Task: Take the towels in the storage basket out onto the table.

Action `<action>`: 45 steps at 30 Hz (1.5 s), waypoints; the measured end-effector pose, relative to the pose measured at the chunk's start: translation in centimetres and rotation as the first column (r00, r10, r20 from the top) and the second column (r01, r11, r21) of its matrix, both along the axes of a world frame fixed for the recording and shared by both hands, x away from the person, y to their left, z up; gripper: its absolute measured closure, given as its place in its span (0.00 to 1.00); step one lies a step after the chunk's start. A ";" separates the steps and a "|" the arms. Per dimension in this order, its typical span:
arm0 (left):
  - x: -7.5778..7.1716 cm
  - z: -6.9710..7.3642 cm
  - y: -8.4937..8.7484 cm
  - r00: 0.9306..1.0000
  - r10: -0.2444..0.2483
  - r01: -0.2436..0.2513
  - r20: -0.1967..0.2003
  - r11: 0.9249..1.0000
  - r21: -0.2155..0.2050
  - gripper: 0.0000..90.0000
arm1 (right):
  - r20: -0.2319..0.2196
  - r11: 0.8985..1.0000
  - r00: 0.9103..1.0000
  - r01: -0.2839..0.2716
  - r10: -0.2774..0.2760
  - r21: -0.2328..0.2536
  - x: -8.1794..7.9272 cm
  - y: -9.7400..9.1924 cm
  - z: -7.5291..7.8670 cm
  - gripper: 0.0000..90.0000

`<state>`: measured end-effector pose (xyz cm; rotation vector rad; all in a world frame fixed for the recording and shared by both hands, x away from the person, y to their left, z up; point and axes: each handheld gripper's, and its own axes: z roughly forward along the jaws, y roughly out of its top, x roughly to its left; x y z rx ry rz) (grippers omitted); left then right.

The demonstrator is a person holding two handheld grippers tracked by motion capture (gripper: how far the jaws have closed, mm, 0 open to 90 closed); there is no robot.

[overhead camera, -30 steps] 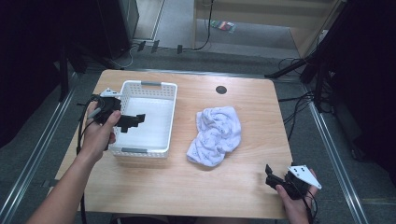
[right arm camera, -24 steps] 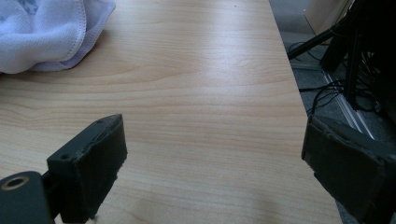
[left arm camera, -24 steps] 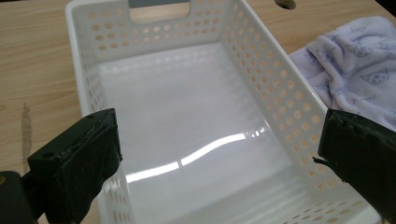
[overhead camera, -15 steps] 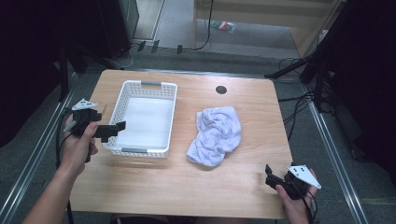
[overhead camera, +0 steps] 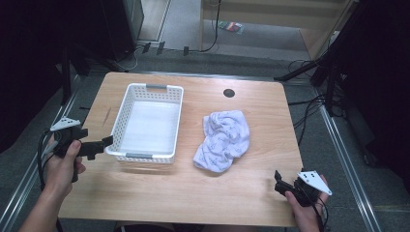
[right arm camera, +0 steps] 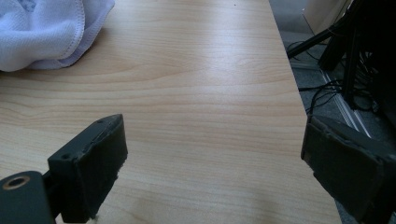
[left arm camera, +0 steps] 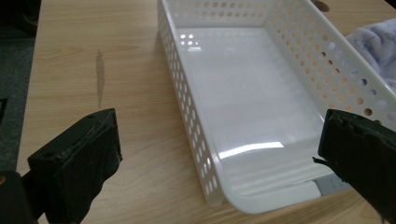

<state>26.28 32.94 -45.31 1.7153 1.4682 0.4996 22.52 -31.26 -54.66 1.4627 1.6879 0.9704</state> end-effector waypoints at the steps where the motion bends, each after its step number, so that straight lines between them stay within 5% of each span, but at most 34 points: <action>1: -0.2 -0.2 0.2 1.000 0.008 -0.008 0.003 1.000 -0.004 0.00 | 0.000 1.000 1.000 0.001 -0.001 -0.001 0.0 0.0 0.0 0.08; 9: -2.2 -1.9 1.9 0.997 0.040 -0.039 0.061 0.999 -0.013 0.00 | 0.001 1.000 1.000 0.003 -0.003 -0.001 0.0 0.0 0.0 0.08; 22: -4.4 -5.3 3.4 0.993 0.088 -0.084 0.079 0.995 -0.045 0.00 | -0.001 1.000 1.000 0.010 -0.010 -0.007 0.0 0.1 0.0 0.08; 32: -5.9 -9.3 3.2 0.995 0.087 -0.088 0.047 0.996 0.025 0.00 | 0.016 1.000 1.000 -0.004 0.004 -0.001 -0.2 0.1 0.0 0.07; 38: -5.5 -9.6 3.3 0.992 0.112 -0.113 0.052 0.994 0.009 0.00 | 0.026 1.000 1.000 -0.012 0.012 0.002 -0.3 0.0 0.0 0.07; 45: -5.1 -9.9 2.8 0.991 0.127 -0.129 0.034 0.990 0.062 0.00 | 0.021 1.000 1.000 -0.013 0.013 -0.001 -0.3 0.1 0.0 0.07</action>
